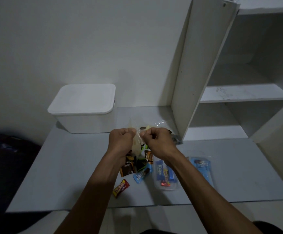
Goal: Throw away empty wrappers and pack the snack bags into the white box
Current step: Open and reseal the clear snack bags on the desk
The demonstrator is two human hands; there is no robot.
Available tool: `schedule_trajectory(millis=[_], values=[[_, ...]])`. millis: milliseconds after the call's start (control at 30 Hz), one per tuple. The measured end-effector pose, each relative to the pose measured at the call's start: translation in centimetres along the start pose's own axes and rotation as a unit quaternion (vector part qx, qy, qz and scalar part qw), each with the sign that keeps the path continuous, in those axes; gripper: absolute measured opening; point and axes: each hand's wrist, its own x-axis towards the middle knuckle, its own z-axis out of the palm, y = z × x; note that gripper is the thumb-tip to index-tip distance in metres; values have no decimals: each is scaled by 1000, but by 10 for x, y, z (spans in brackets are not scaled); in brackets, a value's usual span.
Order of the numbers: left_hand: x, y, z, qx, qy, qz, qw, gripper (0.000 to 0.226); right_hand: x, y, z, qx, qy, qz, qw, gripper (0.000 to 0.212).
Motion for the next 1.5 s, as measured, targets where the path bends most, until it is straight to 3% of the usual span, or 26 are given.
schedule_trajectory(millis=[167,467,600,767,967,1067,1233,1500], values=[[4,-4,-3,7,2,-8,1000,18,-1,0,10,13,26,12,999,26],[14,-17,-17,-12,8,-5,1000,16,-8,1,27,-89,43,-35,995,27],[19,-19,-35,37,66,93,993,25,-7,-11,20,-166,6,-68,984,23],[38,-23,-69,90,-45,183,978,14,-2,-32,3,-251,-71,-89,961,18],[44,-25,-84,-36,-56,124,990,9,-10,-30,8,-115,-39,-68,990,15],[47,-27,-82,-69,-69,95,991,13,-13,-12,24,-47,37,-69,996,11],[67,-26,-65,-72,-64,97,991,11,6,1,33,19,146,-45,988,9],[146,-9,-1,-111,-21,63,992,9,108,13,10,71,205,-33,976,9]])
